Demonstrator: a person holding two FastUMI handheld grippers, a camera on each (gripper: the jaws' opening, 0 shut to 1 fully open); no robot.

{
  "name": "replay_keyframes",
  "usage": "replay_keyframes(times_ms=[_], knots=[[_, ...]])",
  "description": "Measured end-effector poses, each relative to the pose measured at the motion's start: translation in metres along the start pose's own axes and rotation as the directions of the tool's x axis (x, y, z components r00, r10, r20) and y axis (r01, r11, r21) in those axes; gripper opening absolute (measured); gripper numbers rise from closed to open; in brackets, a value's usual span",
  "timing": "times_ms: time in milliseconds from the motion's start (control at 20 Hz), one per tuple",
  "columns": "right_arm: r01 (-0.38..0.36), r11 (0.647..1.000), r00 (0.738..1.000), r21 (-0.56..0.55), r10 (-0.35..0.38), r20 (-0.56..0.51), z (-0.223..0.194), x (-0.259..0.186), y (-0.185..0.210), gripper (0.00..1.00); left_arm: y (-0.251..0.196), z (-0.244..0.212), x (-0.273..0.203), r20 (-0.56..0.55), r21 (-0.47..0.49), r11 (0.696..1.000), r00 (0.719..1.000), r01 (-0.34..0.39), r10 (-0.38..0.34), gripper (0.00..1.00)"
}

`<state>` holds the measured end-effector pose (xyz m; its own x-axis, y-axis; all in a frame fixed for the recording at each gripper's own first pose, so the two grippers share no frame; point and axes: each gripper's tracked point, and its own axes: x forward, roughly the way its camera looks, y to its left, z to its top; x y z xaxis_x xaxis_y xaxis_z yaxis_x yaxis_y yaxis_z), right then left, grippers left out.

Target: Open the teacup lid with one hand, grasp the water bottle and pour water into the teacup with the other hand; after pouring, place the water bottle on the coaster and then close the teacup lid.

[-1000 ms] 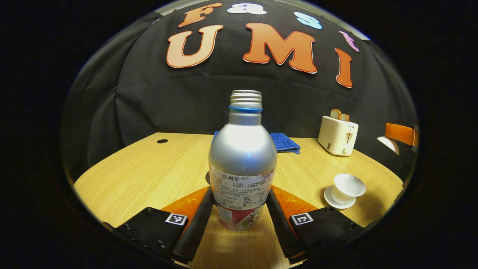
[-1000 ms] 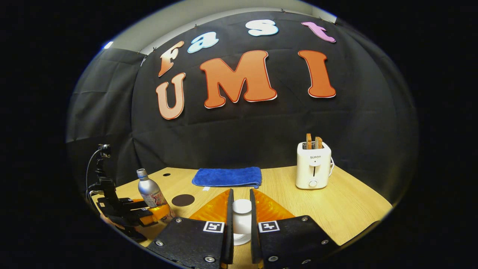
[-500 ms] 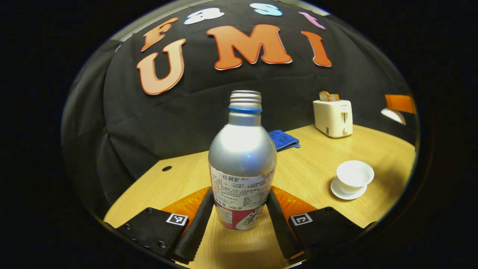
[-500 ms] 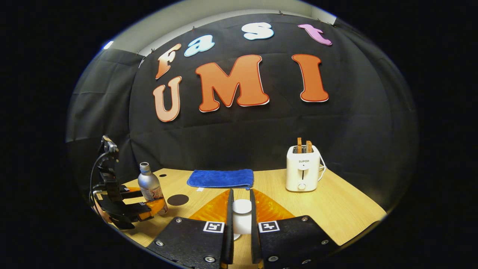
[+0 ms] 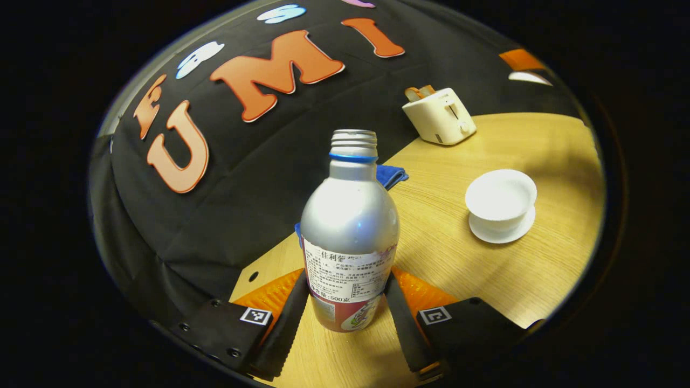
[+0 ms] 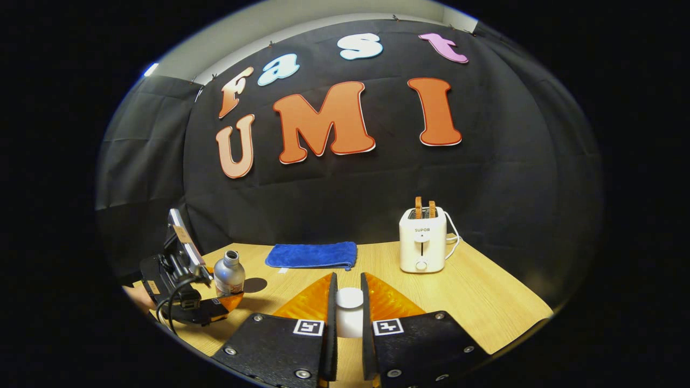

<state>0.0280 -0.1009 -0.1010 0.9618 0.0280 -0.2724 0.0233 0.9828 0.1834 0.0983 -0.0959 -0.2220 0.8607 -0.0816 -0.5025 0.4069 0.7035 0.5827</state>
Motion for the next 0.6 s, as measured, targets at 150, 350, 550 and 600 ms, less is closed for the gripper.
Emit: replay_keyframes(times_ms=[150, 350, 550, 600], knots=[[0.008, 1.000, 1.000, 0.002, -0.008, 0.006, -0.001, -0.006, -0.008, 0.19, -0.009, 0.003, 0.004, -0.007, 0.116, 0.993, 1.000, 0.006, -0.005, 0.84], [0.008, 1.000, 1.000, 0.015, -0.008, 0.001, -0.004, -0.009, -0.013, 0.19, -0.018, 0.005, 0.001, -0.014, 0.244, 0.969, 1.000, 0.029, -0.026, 0.84], [0.009, 1.000, 1.000, 0.009, -0.009, 0.007, 0.000, -0.012, -0.016, 0.19, -0.027, 0.007, 0.007, -0.018, 0.356, 0.934, 0.999, 0.034, -0.029, 0.84], [0.007, 1.000, 1.000, 0.006, -0.007, 0.007, -0.001, -0.014, -0.016, 0.19, -0.027, 0.007, 0.010, -0.020, 0.385, 0.922, 0.999, 0.032, -0.026, 0.84]])
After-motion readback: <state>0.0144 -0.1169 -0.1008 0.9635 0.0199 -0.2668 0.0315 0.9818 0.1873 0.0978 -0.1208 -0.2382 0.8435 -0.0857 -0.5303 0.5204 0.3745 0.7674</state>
